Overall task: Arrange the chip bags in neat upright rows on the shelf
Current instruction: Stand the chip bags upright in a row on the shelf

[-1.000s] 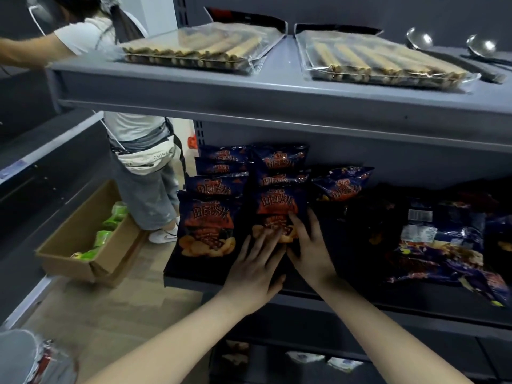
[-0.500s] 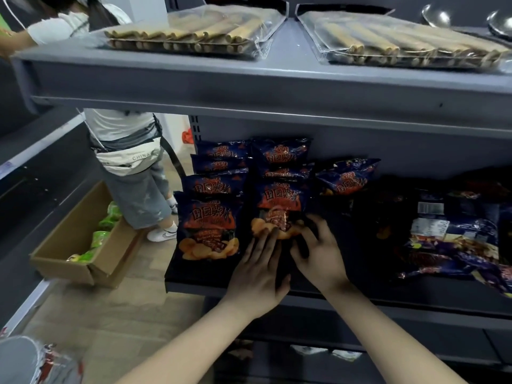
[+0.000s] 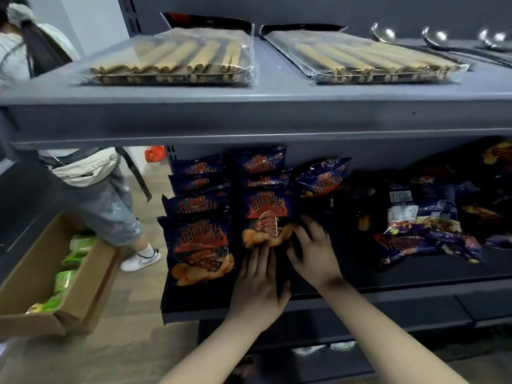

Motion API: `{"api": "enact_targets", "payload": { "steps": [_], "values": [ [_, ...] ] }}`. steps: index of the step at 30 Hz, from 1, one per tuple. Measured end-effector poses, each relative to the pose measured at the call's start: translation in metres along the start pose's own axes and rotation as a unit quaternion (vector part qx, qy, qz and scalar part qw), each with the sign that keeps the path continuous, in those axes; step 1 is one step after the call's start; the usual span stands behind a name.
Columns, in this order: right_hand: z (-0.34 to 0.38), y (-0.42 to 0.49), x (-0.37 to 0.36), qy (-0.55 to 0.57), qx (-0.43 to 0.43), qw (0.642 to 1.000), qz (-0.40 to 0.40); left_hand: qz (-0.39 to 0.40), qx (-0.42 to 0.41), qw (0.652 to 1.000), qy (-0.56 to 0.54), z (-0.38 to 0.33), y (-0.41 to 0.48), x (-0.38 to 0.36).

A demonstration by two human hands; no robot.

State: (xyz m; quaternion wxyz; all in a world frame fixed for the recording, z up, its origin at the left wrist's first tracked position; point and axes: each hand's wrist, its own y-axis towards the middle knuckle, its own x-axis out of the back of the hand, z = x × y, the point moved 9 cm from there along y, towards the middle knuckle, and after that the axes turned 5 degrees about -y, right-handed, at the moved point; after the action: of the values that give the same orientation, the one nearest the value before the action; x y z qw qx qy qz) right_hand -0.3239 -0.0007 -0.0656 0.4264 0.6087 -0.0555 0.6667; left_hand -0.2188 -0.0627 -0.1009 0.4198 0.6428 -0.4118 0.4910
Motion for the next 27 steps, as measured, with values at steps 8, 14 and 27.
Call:
{"api": "enact_targets", "payload": {
  "steps": [8, 14, 27],
  "values": [
    [-0.004, -0.003, 0.007, -0.035, -0.032, 0.999, -0.003, 0.006, 0.020, 1.000, -0.018, 0.003, 0.002, 0.001],
    [-0.010, -0.004, 0.012, -0.092, -0.094, 0.991, 0.000, 0.012, -0.008, 1.000, -0.027, 0.002, 0.002, 0.002],
    [-0.001, -0.005, 0.008, -0.122, -0.062, 0.991, 0.010, -0.003, -0.019, 1.000, -0.021, 0.005, -0.009, 0.007]
  ]
}}
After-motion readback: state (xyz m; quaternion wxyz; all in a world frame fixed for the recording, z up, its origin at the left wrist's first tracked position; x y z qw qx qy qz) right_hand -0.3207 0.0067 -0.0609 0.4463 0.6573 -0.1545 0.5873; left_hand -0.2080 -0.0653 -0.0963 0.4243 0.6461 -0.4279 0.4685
